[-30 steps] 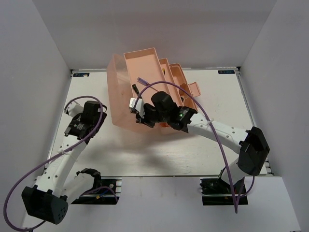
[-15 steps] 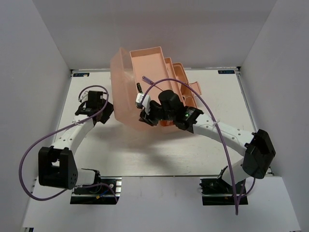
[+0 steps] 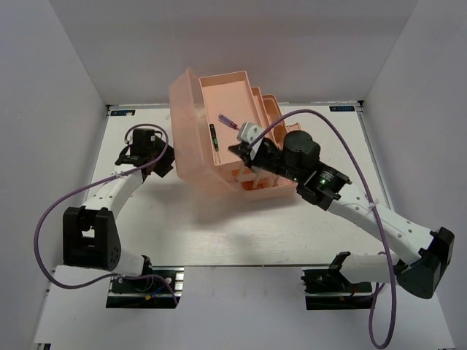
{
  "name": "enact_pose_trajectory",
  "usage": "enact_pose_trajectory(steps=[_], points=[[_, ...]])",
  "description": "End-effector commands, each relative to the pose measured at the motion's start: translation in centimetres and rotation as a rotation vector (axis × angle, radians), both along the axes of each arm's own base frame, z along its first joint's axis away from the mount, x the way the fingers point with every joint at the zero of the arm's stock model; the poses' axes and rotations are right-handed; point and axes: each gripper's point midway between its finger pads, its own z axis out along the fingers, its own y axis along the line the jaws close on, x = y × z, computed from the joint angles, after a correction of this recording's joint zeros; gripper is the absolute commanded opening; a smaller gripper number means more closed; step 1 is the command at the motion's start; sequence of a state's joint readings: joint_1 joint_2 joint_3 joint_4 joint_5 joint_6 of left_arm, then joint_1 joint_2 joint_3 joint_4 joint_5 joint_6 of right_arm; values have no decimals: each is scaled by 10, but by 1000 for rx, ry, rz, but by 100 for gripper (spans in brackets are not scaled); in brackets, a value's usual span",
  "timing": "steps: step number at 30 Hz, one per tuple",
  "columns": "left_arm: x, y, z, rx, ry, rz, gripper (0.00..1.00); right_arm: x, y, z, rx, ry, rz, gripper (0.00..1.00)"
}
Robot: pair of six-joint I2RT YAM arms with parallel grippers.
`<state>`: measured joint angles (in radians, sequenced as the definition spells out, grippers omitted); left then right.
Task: Sort the tools into containers
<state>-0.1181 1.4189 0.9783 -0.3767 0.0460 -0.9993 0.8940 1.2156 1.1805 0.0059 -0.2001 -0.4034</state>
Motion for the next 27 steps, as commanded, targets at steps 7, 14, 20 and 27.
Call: enact_pose_trajectory(steps=[7,14,20,27], points=[[53,-24,77,81,-183,-173,65,164,-197,-73,-167,181,-902,0],[78,-65,110,29,-267,-389,63,158,-274,-202,-349,656,-996,0],[92,-133,102,-119,-278,-648,62,130,-222,-245,-257,928,-647,0],[91,-198,73,-222,-214,-854,62,133,-184,-242,-140,1132,-494,0]])
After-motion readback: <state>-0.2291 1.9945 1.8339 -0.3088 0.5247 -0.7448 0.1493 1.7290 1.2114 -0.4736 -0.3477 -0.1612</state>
